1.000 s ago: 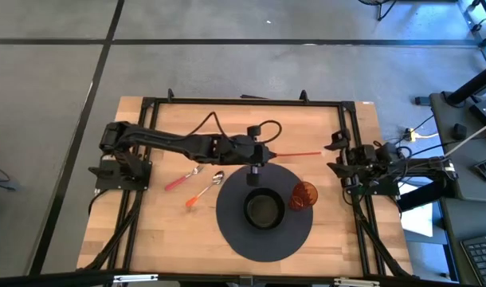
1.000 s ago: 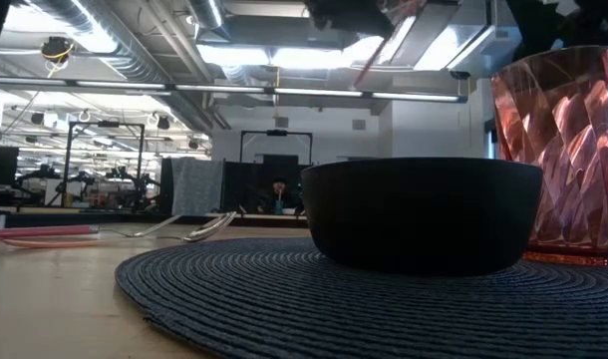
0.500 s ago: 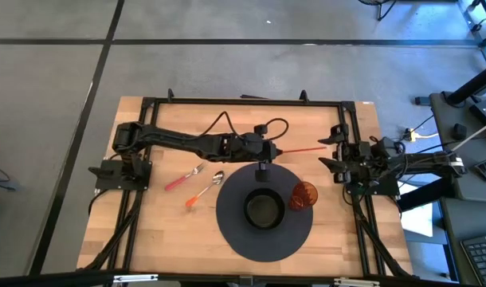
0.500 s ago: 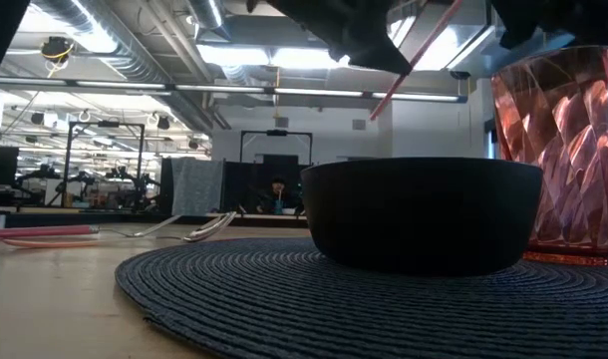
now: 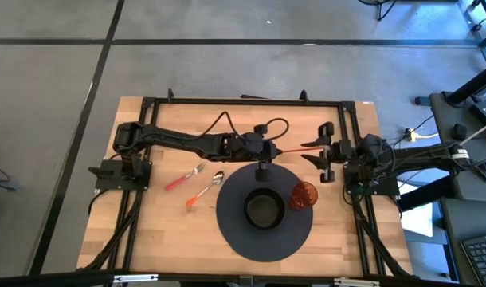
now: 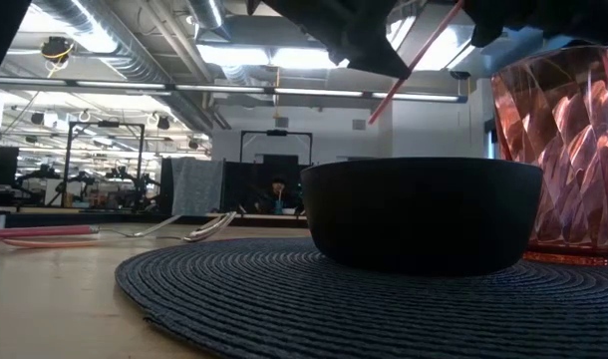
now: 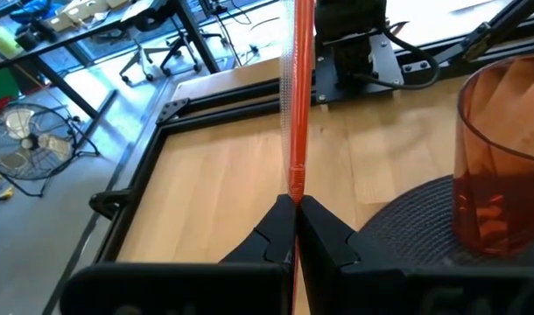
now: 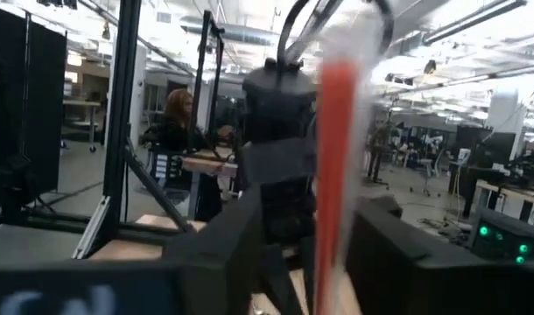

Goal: Pick & Place Utensil
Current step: Put the orange straw into the brown cup

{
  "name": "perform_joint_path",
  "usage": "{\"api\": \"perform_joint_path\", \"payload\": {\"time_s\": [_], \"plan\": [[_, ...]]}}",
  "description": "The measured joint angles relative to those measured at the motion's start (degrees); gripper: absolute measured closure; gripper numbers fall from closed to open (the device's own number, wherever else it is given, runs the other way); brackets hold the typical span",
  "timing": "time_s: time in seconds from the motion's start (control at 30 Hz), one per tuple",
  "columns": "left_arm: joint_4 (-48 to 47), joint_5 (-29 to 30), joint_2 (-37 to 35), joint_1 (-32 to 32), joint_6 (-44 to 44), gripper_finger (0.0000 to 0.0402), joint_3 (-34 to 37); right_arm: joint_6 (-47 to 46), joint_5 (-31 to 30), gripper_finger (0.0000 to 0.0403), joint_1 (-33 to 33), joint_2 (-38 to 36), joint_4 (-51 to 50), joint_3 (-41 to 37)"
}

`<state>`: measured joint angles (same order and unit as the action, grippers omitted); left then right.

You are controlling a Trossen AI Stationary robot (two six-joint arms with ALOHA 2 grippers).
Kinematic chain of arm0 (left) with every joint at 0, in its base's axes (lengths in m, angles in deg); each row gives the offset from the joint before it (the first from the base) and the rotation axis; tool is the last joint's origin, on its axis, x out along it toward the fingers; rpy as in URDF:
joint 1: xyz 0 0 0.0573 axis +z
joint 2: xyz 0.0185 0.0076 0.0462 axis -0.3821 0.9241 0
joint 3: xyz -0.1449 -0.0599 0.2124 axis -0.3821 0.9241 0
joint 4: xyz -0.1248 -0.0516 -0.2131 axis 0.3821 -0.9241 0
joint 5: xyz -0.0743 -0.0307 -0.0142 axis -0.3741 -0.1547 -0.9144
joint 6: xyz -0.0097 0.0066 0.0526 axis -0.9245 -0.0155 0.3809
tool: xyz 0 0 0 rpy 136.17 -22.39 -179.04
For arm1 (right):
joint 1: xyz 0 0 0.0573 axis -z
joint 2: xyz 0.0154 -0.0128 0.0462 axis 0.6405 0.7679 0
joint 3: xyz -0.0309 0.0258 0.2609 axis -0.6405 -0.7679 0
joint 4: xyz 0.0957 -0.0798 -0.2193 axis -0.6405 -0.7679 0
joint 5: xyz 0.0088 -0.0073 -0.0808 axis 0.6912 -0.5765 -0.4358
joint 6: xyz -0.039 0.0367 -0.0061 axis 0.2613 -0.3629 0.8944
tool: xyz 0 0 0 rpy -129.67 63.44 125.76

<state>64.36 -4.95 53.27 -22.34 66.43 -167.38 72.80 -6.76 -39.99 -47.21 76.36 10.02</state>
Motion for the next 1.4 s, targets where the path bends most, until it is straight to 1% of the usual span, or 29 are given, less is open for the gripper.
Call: {"api": "perform_joint_path", "payload": {"time_s": [0.1,0.17,0.23,0.3,0.43,0.57,0.87,0.97,1.03,1.17,1.4], "plan": [[-0.3,0.1,0.0,0.0,0.0,0.04,0.0,0.2,0.7,0.0306,0.0,-1.0,0.4,0.1],[-0.2,0.1,0.0,0.0,0.0,0.04,0.0,0.4,3.4,0.033,0.0,-2.1,1.1,0.1],[-0.2,0.2,0.0,0.0,0.0,0.04,0.0,0.2,5.7,0.0348,0.0,-3.8,1.4,0.1],[0.0,0.2,0.0,0.0,0.0,0.04,0.0,-0.3,6.5,0.0359,0.0,-5.4,0.8,0.1],[0.9,0.2,0.0,-0.1,0.0,0.04,0.0,-0.8,6.5,0.0364,0.0,-7.6,-1.9,0.1],[1.9,0.4,0.0,-0.4,0.1,0.04,0.0,-1.4,6.9,0.0365,0.0,-7.9,-3.6,0.1],[4.1,0.5,0.0,-0.6,1.3,0.04,0.0,-1.0,12.6,0.0364,0.0,-8.0,-3.0,0.1],[5.4,0.4,-0.1,-0.6,1.3,0.04,-0.1,-2.2,15.2,0.0351,0.0,-8.3,-0.3,0.1],[5.7,0.4,-0.2,-0.6,1.3,0.04,-0.1,-3.4,15.4,0.0335,0.0,-8.9,0.1,0.1],[5.9,0.5,-0.2,-0.6,1.5,0.04,-0.1,-3.9,13.7,0.0292,0.0,-9.7,-0.4,0.1],[6.3,0.5,-0.2,-0.7,1.7,0.04,-0.1,-3.3,13.5,0.0214,0.0,-10.3,-0.3,0.1]]}}
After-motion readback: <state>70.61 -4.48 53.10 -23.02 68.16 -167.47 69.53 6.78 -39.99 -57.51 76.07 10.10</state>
